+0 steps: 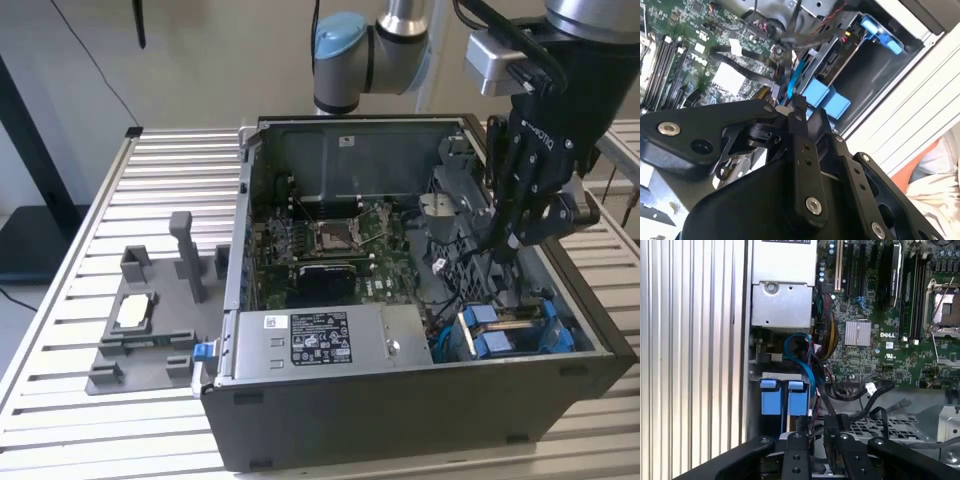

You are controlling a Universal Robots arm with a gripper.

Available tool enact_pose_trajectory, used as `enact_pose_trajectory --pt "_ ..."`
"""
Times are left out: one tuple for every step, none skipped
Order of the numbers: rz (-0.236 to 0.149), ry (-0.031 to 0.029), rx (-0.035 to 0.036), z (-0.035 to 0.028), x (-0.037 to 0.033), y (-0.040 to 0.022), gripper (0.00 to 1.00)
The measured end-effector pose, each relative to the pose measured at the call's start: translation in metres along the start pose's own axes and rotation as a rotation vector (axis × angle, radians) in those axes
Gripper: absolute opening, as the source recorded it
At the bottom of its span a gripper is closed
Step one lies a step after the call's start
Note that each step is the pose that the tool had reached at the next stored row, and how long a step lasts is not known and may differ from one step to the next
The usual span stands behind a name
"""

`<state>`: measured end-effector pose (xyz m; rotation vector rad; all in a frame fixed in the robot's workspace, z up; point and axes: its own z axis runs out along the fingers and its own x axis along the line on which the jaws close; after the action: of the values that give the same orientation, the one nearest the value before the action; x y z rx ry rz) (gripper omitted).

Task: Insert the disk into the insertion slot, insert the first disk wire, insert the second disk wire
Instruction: 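Insert the second disk wire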

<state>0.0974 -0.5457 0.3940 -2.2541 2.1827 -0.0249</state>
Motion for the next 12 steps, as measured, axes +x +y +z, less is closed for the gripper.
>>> enact_pose_trajectory --pt "0.000 0.0001 0.0090 0.0000 -0.0008 0.0019 0.27" --pt "0.000 -0.0001 0.0186 0.0000 -0.0016 0.0032 0.27" --pt "0.000 -0.0003 0.0282 0.0001 -0.0023 0.0043 0.27" --pt "0.000 -0.0006 0.0360 0.0003 -0.0030 0.0051 0.27" --pt "-0.002 -0.0005 0.0431 0.0007 -0.0036 0.0058 0.27" --pt "-0.004 -0.0006 0.0487 0.0012 -0.0044 0.0064 0.27" --pt "-0.007 -0.0005 0.0524 0.0016 -0.0051 0.0071 0.27" --pt "-0.010 -0.0005 0.0555 0.0020 -0.0061 0.0078 0.27" --pt "-0.013 -0.0006 0.0579 0.0023 -0.0070 0.0086 0.27" --pt "-0.016 -0.0006 0.0595 0.0026 -0.0079 0.0092 0.27" --pt "-0.020 -0.0007 0.0608 0.0028 -0.0093 0.0098 0.27" --pt "-0.024 -0.0007 0.0622 0.0030 -0.0106 0.0102 0.27"
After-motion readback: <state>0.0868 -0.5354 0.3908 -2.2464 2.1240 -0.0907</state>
